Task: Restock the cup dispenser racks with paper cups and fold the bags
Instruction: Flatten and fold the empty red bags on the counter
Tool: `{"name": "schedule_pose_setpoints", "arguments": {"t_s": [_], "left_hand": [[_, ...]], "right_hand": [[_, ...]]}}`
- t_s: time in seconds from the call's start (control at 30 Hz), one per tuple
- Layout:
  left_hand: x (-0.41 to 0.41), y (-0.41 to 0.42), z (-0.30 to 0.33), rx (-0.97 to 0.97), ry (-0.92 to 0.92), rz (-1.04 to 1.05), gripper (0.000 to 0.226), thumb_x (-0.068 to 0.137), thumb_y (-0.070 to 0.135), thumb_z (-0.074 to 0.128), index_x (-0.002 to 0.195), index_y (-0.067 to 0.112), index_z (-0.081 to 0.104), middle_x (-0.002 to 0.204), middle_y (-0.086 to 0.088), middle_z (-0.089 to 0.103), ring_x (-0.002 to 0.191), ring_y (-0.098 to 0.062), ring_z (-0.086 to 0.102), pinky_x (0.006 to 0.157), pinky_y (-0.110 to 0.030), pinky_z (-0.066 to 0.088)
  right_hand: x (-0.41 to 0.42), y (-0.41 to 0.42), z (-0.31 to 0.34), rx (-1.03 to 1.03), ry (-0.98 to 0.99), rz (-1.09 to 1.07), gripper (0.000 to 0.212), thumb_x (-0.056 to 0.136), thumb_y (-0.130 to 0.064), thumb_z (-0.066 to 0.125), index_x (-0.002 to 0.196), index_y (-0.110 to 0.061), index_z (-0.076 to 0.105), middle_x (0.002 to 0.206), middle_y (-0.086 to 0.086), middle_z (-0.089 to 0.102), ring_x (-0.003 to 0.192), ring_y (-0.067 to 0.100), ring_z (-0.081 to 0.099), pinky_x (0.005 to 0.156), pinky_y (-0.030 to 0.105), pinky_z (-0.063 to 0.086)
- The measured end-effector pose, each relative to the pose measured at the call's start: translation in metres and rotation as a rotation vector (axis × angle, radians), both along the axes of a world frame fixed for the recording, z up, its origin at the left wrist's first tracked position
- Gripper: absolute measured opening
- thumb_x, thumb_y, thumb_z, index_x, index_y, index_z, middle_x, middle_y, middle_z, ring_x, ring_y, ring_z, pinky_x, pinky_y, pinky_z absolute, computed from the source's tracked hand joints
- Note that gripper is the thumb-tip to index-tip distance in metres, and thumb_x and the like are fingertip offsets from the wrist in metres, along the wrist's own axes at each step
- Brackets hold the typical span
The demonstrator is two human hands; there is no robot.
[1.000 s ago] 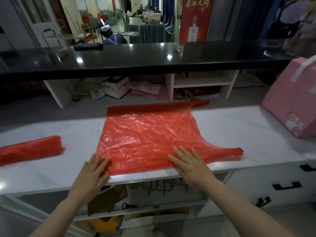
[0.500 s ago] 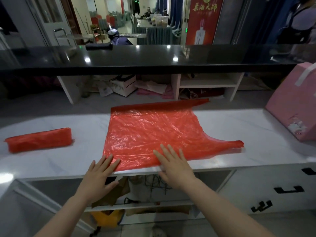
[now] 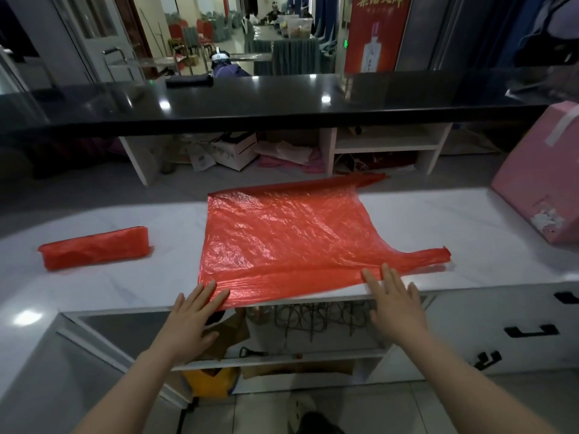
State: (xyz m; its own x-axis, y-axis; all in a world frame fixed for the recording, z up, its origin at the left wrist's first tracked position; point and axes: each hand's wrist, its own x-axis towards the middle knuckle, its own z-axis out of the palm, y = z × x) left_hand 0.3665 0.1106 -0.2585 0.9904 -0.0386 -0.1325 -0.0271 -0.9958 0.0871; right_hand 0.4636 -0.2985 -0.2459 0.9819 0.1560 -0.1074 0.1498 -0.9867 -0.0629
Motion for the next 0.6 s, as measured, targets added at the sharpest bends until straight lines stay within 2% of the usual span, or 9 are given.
{"name": "schedule_pose_setpoints", "arguments": {"t_s": [0.07, 0.17, 0.23, 0.3, 0.37, 0.43, 0.5, 0.6], "left_hand": [[-0.001, 0.000, 0.002, -0.045, -0.012, 0.011, 0.095, 0.087, 0.041, 0.061, 0.143, 0.042, -0.016, 0.152, 0.012, -0.022, 0.140, -0.012, -0.020, 0.114, -0.044, -0.009], [-0.001, -0.007, 0.005, -0.174, -0.084, 0.091, 0.080, 0.086, 0.038, 0.064, 0.148, 0.043, 0.014, 0.159, 0.009, 0.006, 0.147, -0.014, 0.002, 0.116, -0.046, -0.002], [0.000, -0.015, 0.008, -0.231, -0.143, 0.159, 0.070, 0.084, 0.036, 0.068, 0.144, 0.038, 0.031, 0.156, 0.007, 0.022, 0.145, -0.015, 0.017, 0.116, -0.047, 0.004], [0.001, -0.019, 0.012, -0.268, -0.195, 0.217, 0.065, 0.081, 0.028, 0.073, 0.138, 0.031, 0.042, 0.150, 0.005, 0.034, 0.138, -0.018, 0.031, 0.115, -0.046, 0.018], [0.002, -0.020, 0.016, -0.302, -0.243, 0.269, 0.058, 0.079, 0.017, 0.074, 0.131, 0.027, 0.049, 0.141, 0.002, 0.046, 0.128, -0.020, 0.042, 0.108, -0.042, 0.033], [0.003, -0.020, 0.020, -0.328, -0.291, 0.304, 0.048, 0.080, 0.006, 0.069, 0.122, 0.025, 0.056, 0.129, 0.001, 0.055, 0.117, -0.020, 0.049, 0.099, -0.038, 0.041], [0.004, -0.020, 0.024, -0.388, -0.322, 0.335, 0.039, 0.080, 0.000, 0.065, 0.108, 0.027, 0.061, 0.115, 0.003, 0.061, 0.104, -0.015, 0.054, 0.089, -0.032, 0.045], [0.002, -0.020, 0.028, -0.568, -0.308, 0.415, 0.035, 0.084, 0.001, 0.062, 0.092, 0.035, 0.060, 0.098, 0.009, 0.062, 0.093, -0.011, 0.057, 0.082, -0.029, 0.048]], "right_hand": [[0.003, -0.009, 0.007, 0.016, 0.012, -0.100, 0.091, 0.085, -0.020, 0.053, 0.148, -0.039, -0.011, 0.159, 0.006, -0.015, 0.146, 0.027, -0.011, 0.116, 0.052, 0.003], [0.005, -0.017, 0.014, 0.035, 0.003, -0.237, 0.083, 0.085, -0.019, 0.052, 0.150, -0.033, 0.002, 0.160, 0.004, -0.001, 0.145, 0.033, 0.000, 0.116, 0.050, 0.010], [0.007, -0.019, 0.019, 0.016, -0.044, -0.304, 0.078, 0.083, -0.023, 0.055, 0.149, -0.028, 0.013, 0.156, 0.006, 0.014, 0.142, 0.032, 0.008, 0.114, 0.047, 0.016], [0.008, -0.017, 0.023, -0.028, -0.091, -0.320, 0.075, 0.080, -0.022, 0.057, 0.146, -0.025, 0.021, 0.151, 0.010, 0.020, 0.142, 0.031, 0.008, 0.112, 0.047, 0.017], [0.010, -0.012, 0.023, -0.021, -0.118, -0.270, 0.078, 0.079, -0.015, 0.056, 0.146, -0.026, 0.017, 0.154, 0.010, 0.011, 0.144, 0.030, -0.002, 0.114, 0.050, 0.010], [0.012, -0.004, 0.021, 0.004, -0.130, -0.135, 0.088, 0.079, -0.009, 0.055, 0.148, -0.032, 0.007, 0.158, 0.004, -0.003, 0.145, 0.027, -0.012, 0.115, 0.052, 0.001], [0.010, 0.007, 0.018, -0.010, -0.122, 0.037, 0.091, 0.082, -0.016, 0.057, 0.149, -0.038, -0.002, 0.159, -0.003, -0.008, 0.145, 0.023, -0.016, 0.115, 0.052, -0.006], [0.005, 0.027, 0.014, -0.006, -0.127, 0.184, 0.080, 0.088, -0.035, 0.057, 0.149, -0.039, 0.005, 0.159, -0.008, 0.006, 0.146, 0.018, -0.007, 0.113, 0.051, -0.012]]}}
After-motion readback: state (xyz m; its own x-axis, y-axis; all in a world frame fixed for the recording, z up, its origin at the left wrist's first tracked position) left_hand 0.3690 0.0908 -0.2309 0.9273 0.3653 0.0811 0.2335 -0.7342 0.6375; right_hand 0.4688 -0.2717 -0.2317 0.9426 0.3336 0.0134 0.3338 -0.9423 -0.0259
